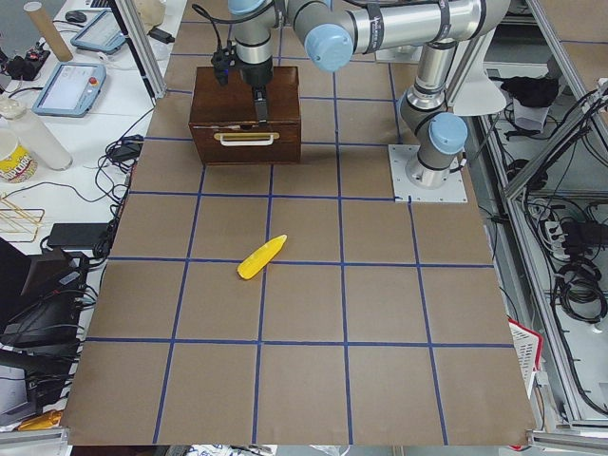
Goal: Open drawer and put corn inside
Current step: 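Move the left gripper down beside the cabinet toward the white drawer handle, then close the left gripper on the white drawer handle, then pull the drawer outward from the cabinet with the left gripper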
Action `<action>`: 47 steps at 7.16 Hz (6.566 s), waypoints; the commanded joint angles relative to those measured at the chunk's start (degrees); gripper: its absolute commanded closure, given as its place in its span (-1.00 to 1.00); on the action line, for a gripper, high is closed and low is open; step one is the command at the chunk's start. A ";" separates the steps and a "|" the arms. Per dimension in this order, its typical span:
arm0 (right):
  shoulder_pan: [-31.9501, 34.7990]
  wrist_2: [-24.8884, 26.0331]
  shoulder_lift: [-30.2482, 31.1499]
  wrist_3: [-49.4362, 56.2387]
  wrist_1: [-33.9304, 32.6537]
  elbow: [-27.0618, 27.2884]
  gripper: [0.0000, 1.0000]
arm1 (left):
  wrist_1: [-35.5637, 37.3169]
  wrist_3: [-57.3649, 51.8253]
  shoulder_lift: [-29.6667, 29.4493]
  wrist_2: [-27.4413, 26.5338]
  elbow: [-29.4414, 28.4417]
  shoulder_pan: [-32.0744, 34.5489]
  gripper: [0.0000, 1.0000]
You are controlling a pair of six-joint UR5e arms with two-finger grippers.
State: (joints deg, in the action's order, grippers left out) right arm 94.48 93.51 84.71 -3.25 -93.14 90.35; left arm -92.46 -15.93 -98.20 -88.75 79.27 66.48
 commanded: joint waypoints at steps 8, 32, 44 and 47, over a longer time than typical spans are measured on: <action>0.00 -0.09 0.01 0.00 0.06 0.00 -1.00 | 14.49 -9.56 -12.28 17.11 9.74 -1.88 -1.00; 0.00 -0.09 -0.07 0.00 -0.02 0.00 -1.00 | 14.24 -15.62 -19.22 17.39 5.28 -2.23 -1.00; 0.00 -0.09 -0.07 0.00 0.06 0.00 -1.00 | 14.15 -19.66 -19.66 14.22 3.43 -4.60 -1.00; 0.00 -0.09 -0.07 0.00 0.06 0.00 -1.00 | 13.89 -20.10 -20.71 14.31 2.13 -6.36 -1.00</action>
State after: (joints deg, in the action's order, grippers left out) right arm 94.48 93.43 84.69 -3.25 -93.13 90.35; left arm -78.43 -35.89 -118.45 -74.38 82.25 60.43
